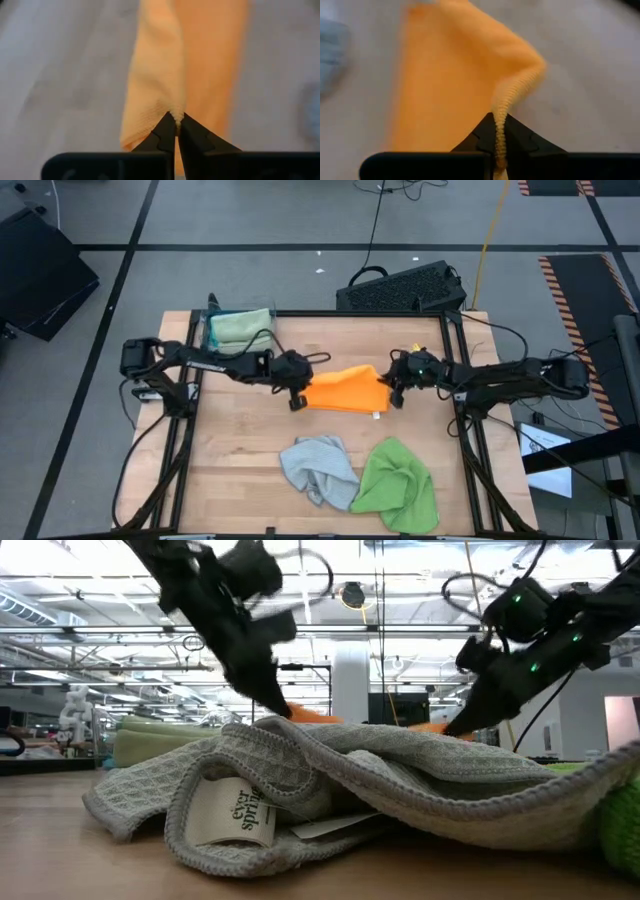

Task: Fold microfiber towels
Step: Fold the orange microfiber cloth

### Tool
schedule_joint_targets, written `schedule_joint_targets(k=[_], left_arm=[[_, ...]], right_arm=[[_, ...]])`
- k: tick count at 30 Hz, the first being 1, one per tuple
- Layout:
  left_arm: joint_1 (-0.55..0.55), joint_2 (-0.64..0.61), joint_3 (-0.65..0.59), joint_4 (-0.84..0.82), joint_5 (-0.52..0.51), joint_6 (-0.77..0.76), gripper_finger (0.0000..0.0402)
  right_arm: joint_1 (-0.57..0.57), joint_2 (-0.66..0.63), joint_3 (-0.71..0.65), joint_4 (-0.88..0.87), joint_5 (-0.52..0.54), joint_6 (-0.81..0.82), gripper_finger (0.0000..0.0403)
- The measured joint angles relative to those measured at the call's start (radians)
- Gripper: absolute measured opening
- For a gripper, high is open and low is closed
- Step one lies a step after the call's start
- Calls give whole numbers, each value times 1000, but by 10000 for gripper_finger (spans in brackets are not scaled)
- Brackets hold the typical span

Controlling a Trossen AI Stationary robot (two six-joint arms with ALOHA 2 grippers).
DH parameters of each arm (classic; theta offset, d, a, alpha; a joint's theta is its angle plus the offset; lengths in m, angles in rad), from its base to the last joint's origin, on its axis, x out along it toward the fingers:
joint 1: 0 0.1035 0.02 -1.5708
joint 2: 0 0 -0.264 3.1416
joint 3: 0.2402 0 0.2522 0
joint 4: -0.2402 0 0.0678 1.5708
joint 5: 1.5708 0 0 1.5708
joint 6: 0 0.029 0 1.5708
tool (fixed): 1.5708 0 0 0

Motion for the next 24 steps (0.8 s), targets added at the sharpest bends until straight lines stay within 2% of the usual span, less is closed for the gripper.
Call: schedule_joint_targets(k=[4,7,11,13,15,19,24], left_arm=[[-89,-64,0,-37,10,-22,7],[-134,-128,1,-35,-37,5,12],[-126,-190,0,-98,-260,-6,5],[-91,-193,1,-77,-302,-10,6],[-58,-189,1,-71,-257,-7,9],[-30,-143,2,-20,-163,-4,5],[-32,-102,1,-19,-158,-4,9]], right_arm=[[77,-83,0,-13,-122,118,15],[138,-145,0,5,-136,152,15],[156,-180,0,-29,-16,142,15],[150,-178,0,-78,78,124,15],[143,-159,0,-92,163,119,15],[137,-131,0,-116,206,114,18],[137,-122,30,-279,296,98,68]])
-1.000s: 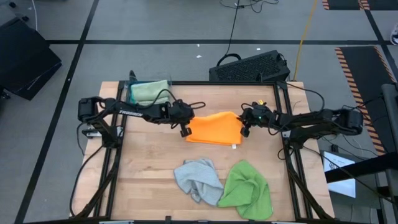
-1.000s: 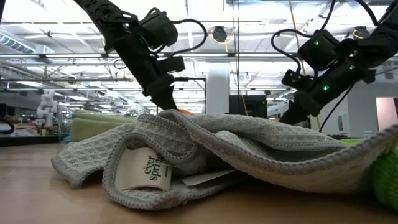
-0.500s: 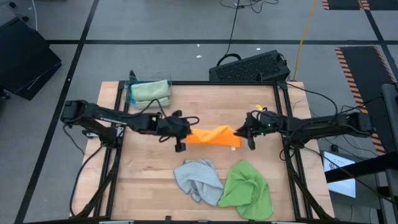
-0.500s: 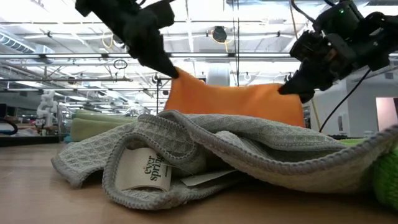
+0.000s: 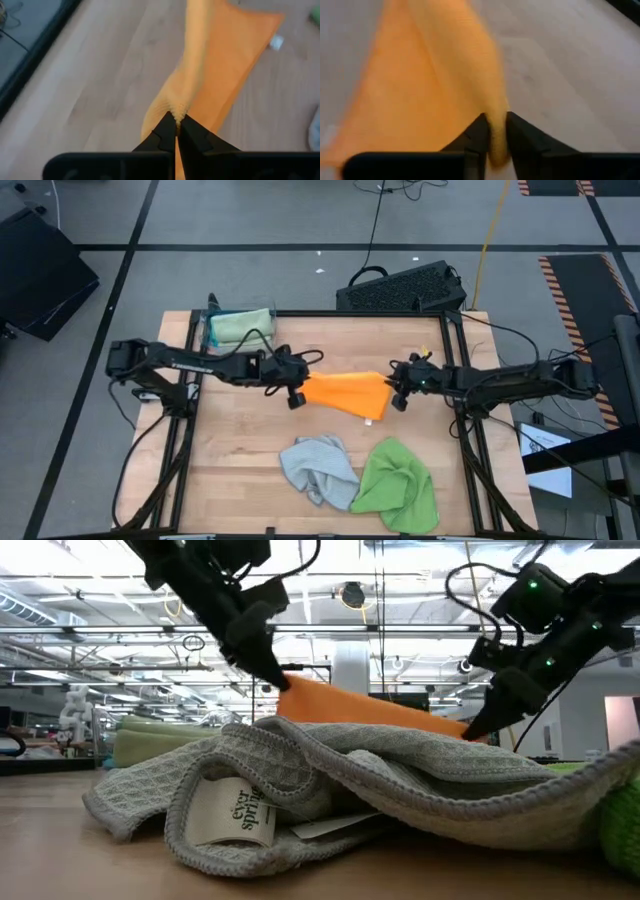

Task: Fold microfiber towels
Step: Fold the orange microfiber cloth

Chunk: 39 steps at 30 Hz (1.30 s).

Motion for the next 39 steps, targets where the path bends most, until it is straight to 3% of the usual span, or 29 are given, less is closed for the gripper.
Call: schedule_joint_targets(k=[3,7,11,13,16,24,33,39], left_arm=[[0,32,1,44,0,2,5],[9,55,2,80,0,6,8],[13,63,0,104,-1,23,9],[13,66,1,105,-1,35,5],[13,67,0,126,-4,41,7],[13,66,0,140,-4,57,4],[13,66,0,132,-2,85,10],[13,66,0,124,0,91,12]], right_arm=[[0,-3,68,-126,69,-45,118],[0,8,156,-140,62,-116,173],[0,62,187,110,-97,-241,198],[0,132,189,282,-194,-275,199],[0,261,233,388,-269,-300,193],[1,600,521,334,-285,-365,201],[-5,743,672,322,-333,-364,210],[-16,800,703,295,-333,-356,146]])
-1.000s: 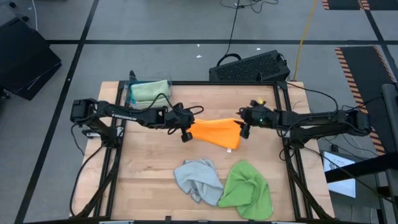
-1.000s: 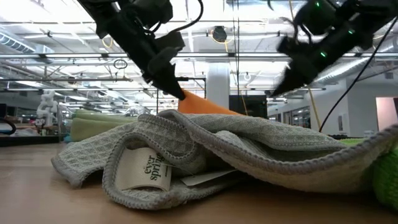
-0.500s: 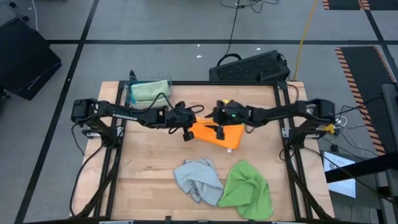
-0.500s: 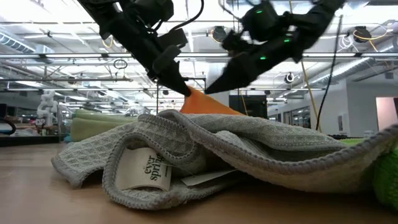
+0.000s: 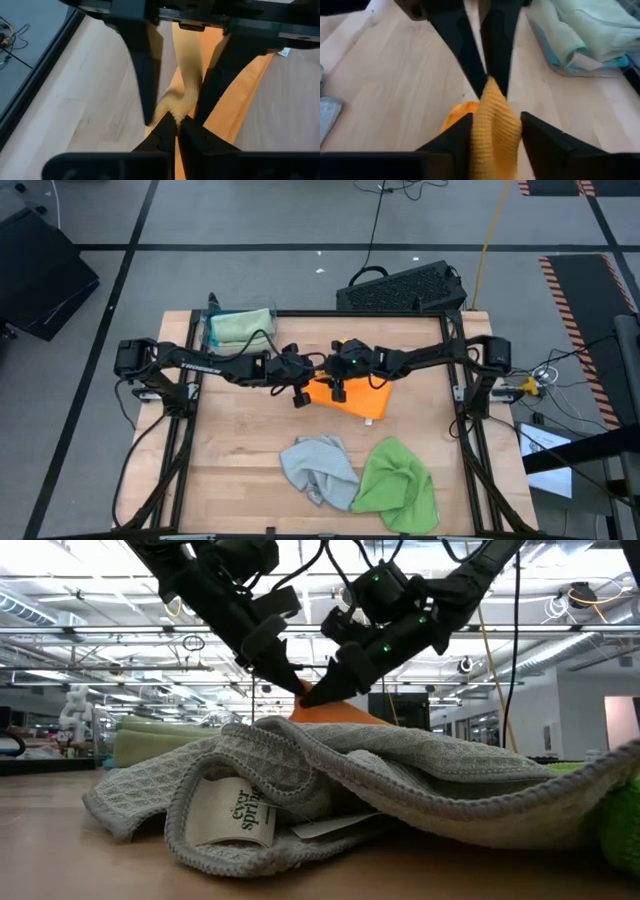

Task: Fold microfiber towels
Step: Fold the orange microfiber cloth

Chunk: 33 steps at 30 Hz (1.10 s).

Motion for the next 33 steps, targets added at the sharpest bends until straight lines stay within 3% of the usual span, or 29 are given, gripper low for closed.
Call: schedule_joint_targets(k=[6,9,12,18,23,27,33], left_arm=[[-1,0,0,-1,9,-17,15],[-1,-1,0,-17,24,-58,40],[-3,-1,0,-68,41,-113,100],[-23,-1,-4,-268,-57,-251,234],[-39,0,-108,-156,-38,-325,296],[-21,0,-184,-23,19,-416,304],[-21,5,-201,1,19,-536,264]], right_arm=[[-5,3,2,-8,0,-19,47],[-5,3,2,-6,0,-38,9],[-5,1,2,-11,2,-44,12],[-5,-4,2,-24,3,-66,4],[-4,-4,2,-21,3,-80,4],[-4,-4,2,-20,3,-93,3],[-4,-4,2,-13,3,-93,2]])
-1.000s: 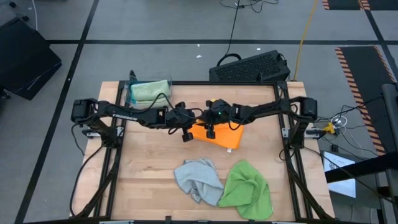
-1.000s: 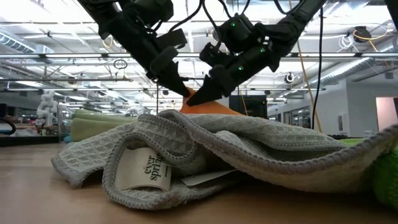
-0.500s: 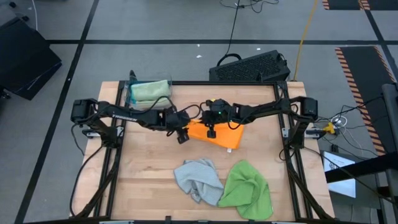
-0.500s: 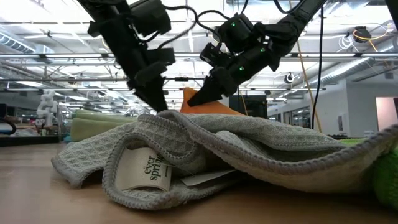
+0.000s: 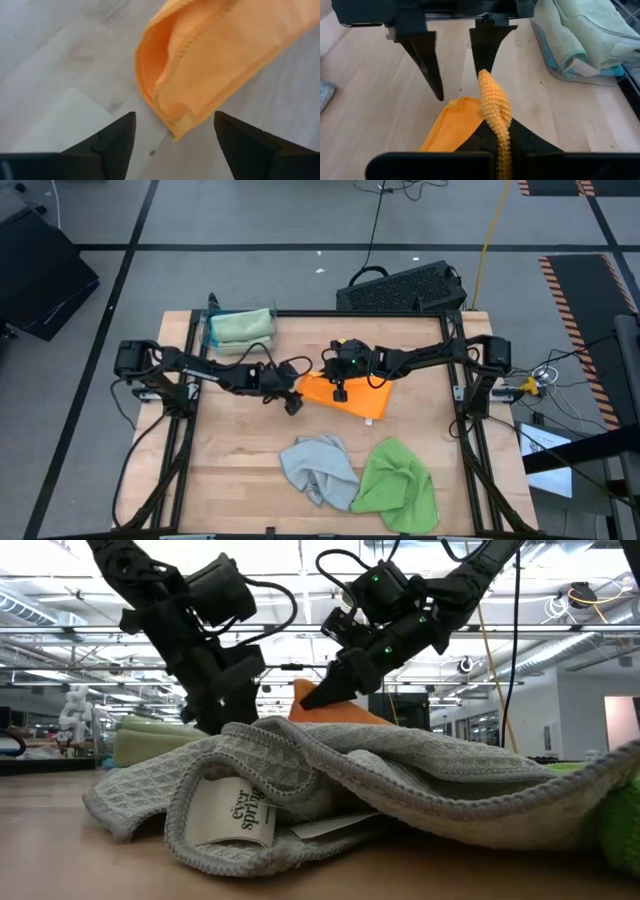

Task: Fold microfiber towels
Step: Fold the orange microfiber cloth

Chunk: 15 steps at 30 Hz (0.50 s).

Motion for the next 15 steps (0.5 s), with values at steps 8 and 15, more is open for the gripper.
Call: schedule_joint_targets(k=[8,15], left_arm=[[15,81,0,33,30,-217,222],[23,118,1,73,45,-179,224]], right_arm=[[0,0,0,15,-1,-3,2],[0,0,0,15,-2,-7,2]])
